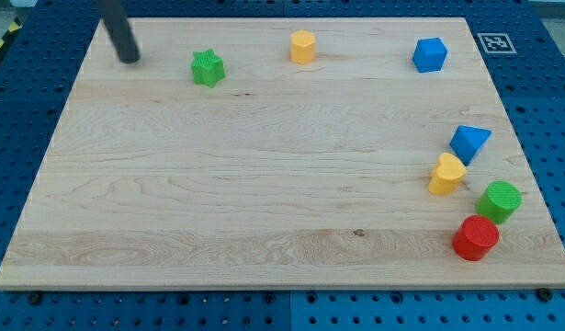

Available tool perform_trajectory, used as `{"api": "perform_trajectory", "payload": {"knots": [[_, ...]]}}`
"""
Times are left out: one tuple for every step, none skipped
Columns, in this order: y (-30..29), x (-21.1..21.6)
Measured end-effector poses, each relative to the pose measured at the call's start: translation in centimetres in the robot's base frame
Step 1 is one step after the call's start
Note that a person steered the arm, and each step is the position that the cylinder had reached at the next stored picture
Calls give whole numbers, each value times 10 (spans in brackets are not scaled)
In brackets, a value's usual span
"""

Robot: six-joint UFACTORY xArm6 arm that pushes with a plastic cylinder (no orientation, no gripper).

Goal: Move the green star into the yellow heart

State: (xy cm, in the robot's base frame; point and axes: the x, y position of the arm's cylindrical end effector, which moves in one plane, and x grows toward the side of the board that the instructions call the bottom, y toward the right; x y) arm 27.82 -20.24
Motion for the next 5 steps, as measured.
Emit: {"api": "perform_trajectory", "payload": {"knots": [[133, 105], [257, 204], [224, 184], [121, 118], [95, 40]]}}
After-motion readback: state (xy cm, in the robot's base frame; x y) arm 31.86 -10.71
